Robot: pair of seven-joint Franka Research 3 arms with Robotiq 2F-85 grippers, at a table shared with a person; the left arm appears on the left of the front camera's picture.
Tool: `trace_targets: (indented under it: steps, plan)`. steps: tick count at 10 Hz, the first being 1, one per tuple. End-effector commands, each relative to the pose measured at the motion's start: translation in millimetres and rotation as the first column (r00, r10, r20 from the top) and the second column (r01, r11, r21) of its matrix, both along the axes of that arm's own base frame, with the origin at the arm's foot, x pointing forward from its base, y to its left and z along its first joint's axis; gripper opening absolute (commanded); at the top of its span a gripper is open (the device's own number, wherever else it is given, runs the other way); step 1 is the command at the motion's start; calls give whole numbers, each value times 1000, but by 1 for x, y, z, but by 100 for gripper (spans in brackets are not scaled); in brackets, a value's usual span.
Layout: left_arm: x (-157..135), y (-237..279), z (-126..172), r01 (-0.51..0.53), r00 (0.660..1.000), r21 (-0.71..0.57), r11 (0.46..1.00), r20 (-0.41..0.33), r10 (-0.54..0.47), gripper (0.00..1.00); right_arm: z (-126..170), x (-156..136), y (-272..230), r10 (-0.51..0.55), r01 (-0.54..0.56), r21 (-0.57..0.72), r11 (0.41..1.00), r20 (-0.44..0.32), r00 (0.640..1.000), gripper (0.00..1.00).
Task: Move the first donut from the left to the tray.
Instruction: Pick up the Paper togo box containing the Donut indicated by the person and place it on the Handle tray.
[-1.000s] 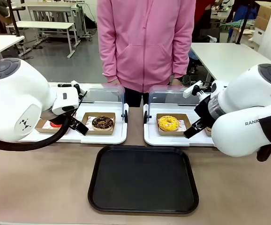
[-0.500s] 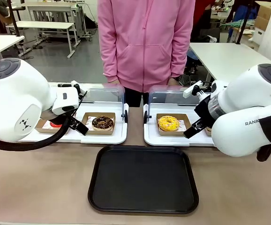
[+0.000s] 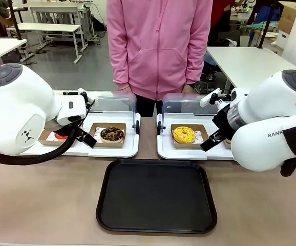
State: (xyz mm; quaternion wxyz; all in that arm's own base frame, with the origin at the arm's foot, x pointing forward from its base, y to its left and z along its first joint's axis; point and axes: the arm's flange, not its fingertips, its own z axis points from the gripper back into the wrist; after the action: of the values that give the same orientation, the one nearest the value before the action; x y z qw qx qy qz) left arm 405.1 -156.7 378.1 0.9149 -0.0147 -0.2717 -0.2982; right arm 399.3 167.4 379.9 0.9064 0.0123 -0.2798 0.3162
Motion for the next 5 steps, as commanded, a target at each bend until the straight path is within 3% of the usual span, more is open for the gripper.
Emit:
trace_targets:
  steps: [1,3,5]
  plan:
    - [20,1,60,71,997,-71,995,-23,-73,100,69,36,-7,8,-8,51,999,-11,1000,100]
    - [38,28,123,131,989,-138,982,-50,-139,100,138,69,-51,38,-28,174,984,-55,998,100]
    - [42,66,159,265,951,-224,938,-98,-293,100,167,73,-124,102,-79,288,954,-65,993,100]
